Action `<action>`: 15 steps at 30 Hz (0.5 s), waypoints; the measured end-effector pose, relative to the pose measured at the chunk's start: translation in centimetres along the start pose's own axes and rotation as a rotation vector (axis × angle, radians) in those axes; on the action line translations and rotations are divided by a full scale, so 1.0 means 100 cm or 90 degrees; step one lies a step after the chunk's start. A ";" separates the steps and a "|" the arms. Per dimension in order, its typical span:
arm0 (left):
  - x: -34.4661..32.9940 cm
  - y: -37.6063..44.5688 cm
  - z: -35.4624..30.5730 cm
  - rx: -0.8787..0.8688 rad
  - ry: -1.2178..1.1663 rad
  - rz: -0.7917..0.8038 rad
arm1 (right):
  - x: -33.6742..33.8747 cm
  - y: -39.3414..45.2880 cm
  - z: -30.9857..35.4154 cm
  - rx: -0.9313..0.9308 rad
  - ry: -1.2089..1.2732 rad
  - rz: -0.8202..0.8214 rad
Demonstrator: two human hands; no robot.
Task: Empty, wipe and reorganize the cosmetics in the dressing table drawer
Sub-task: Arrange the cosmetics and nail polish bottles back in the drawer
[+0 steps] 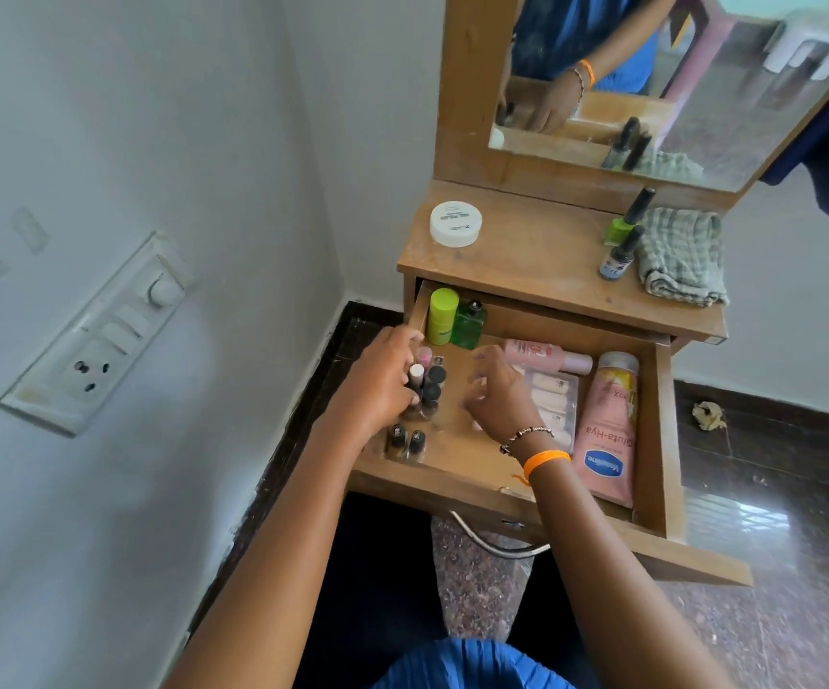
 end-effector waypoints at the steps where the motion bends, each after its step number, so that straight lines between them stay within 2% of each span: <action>1: 0.006 0.001 -0.008 -0.008 -0.017 -0.036 | 0.013 0.000 -0.003 0.010 0.022 -0.035; 5: 0.021 0.014 -0.062 -0.087 -0.068 -0.149 | 0.090 -0.005 -0.006 0.033 0.112 -0.232; 9: 0.002 0.054 -0.120 -0.186 -0.087 -0.163 | 0.168 0.006 -0.001 0.061 0.144 -0.383; 13: -0.028 0.104 -0.157 -0.215 -0.110 -0.140 | 0.222 0.040 0.009 0.095 0.053 -0.464; 15: -0.039 0.122 -0.174 -0.211 -0.099 -0.111 | 0.236 0.059 0.019 0.109 -0.011 -0.445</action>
Point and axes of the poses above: each hand's wrist, its own y-axis towards the middle knuckle, its own x-axis out of the back of the hand, z = x × y, the point moved 7 cm from there along y, towards the middle knuckle, and after that the axes turned 7 degrees about -x, right-handed, at the moved point
